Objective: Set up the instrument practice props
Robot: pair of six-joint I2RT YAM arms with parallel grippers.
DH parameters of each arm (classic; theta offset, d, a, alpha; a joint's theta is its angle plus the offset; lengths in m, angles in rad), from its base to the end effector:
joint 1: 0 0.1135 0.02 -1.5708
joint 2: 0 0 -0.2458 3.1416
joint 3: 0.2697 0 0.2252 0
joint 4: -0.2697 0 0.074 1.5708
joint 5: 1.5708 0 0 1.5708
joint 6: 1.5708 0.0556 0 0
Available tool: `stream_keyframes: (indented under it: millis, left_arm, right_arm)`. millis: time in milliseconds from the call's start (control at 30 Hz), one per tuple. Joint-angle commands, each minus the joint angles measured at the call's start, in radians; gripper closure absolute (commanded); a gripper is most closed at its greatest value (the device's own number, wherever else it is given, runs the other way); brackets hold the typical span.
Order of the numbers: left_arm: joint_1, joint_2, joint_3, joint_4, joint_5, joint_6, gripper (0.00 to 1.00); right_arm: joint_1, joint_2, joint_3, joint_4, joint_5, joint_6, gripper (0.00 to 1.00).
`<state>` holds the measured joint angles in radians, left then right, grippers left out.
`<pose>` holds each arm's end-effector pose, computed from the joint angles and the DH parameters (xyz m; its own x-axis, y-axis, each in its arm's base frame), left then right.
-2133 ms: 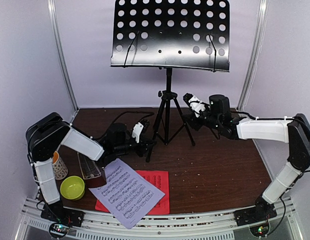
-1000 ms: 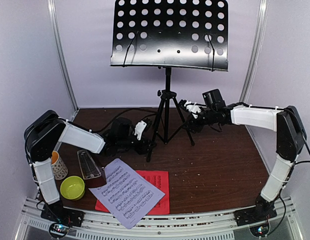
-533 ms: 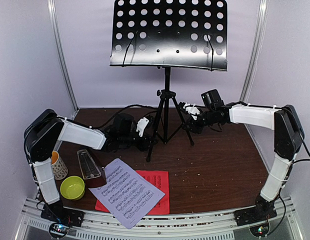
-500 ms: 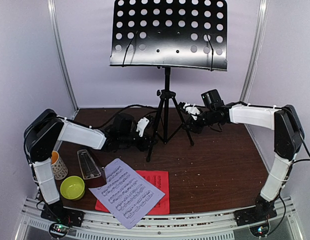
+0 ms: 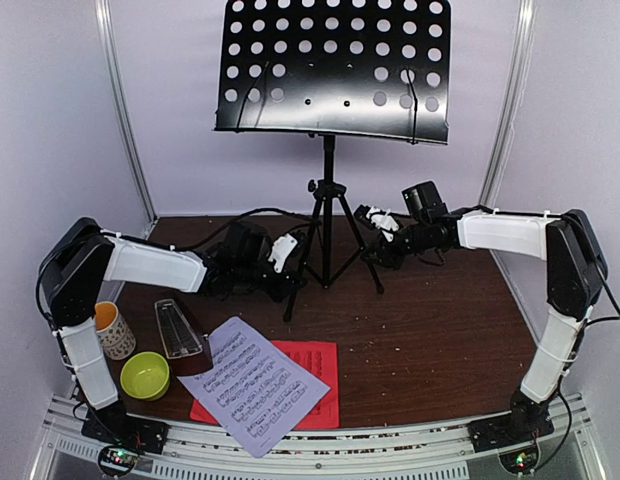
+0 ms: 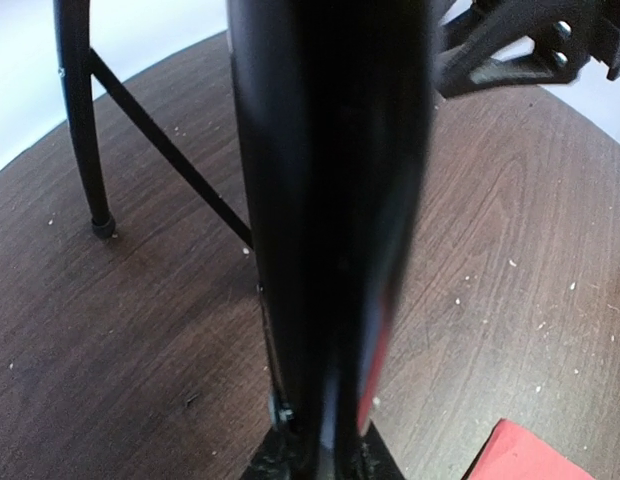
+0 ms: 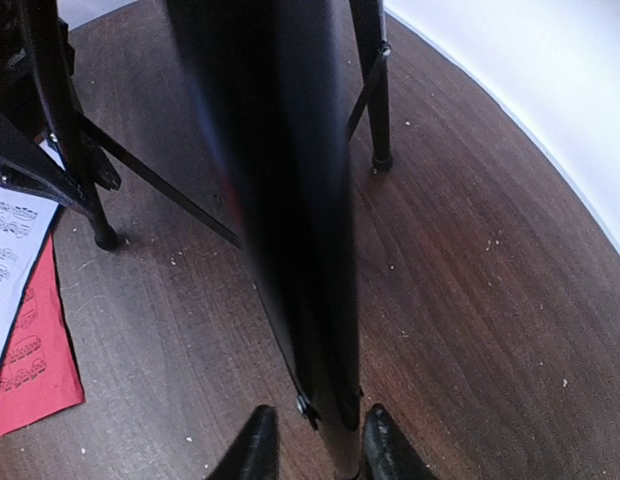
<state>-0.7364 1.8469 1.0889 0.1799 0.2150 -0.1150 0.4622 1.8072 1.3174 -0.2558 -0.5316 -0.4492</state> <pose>0.2835 -0.2730 0.1742 -0.4927 0.2953 -0.8186 0.7369 0.6419 -0.2119 0.3337 0.1978 0.2206 -0.2353 -0.5354 -0.8111 -0.9102 0.4141 -0.0093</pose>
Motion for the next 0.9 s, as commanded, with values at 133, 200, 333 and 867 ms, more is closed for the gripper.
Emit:
stream_keyframes:
  millis: [133,200,333,867]
  left_arm:
    - [0.055,-0.048,0.072,-0.144,-0.056,0.075,0.77]
    - [0.063,-0.050,0.072,-0.151,-0.051,0.076,0.75]
    - [0.066,-0.057,0.073,-0.151,-0.041,0.080,0.75]
    - [0.084,-0.090,0.028,-0.153,-0.028,0.075,0.91]
  right_arm:
    - [0.007,0.010,-0.003,0.056,-0.055,0.084,0.56]
    - [0.011,0.025,0.012,0.056,-0.050,0.093,0.55]
    - [0.019,0.048,0.028,0.054,-0.047,0.101,0.60]
    - [0.039,0.028,-0.061,0.123,0.018,0.125,0.83]
